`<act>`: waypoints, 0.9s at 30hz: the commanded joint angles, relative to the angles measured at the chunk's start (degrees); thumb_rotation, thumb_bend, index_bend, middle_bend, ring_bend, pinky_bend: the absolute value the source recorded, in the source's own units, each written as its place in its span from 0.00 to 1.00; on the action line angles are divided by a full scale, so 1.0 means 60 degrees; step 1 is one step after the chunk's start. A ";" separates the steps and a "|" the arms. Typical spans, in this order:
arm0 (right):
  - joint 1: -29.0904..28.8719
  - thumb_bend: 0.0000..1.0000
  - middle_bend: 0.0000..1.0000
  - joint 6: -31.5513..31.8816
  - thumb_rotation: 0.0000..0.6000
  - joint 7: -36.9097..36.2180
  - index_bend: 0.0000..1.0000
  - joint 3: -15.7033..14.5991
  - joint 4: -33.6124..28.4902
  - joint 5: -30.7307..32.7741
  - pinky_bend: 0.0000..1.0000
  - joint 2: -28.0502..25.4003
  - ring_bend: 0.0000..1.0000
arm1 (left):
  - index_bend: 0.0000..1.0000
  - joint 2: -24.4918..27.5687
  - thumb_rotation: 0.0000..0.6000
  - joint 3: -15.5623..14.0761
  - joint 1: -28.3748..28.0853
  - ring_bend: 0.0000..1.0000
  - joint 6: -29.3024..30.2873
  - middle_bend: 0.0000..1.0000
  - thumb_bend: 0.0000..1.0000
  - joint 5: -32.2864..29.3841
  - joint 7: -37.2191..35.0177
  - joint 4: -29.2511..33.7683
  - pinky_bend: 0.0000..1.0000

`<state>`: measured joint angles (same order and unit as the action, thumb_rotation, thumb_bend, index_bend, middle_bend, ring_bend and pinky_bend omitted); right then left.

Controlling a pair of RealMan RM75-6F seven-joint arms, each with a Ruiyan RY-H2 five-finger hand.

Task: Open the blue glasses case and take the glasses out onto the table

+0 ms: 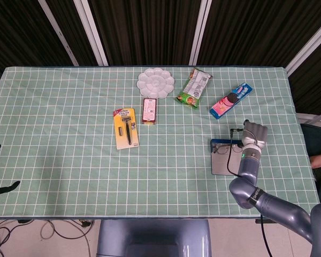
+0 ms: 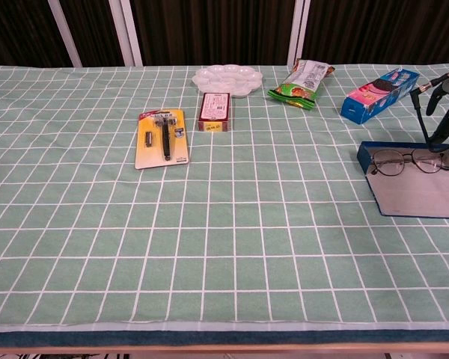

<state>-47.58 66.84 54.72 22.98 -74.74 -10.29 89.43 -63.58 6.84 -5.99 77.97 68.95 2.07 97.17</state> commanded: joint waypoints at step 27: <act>-0.0158 0.37 1.00 -0.0526 1.00 -0.0156 0.42 -0.0055 -0.0402 0.0712 1.00 -0.0301 1.00 | 0.00 0.0006 1.00 -0.0002 -0.0014 0.00 -0.0047 0.00 0.04 -0.0104 0.0081 0.0031 0.00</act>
<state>-48.49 63.75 53.84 22.69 -77.22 -5.96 87.56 -63.55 6.83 -6.08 77.68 68.32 2.55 97.36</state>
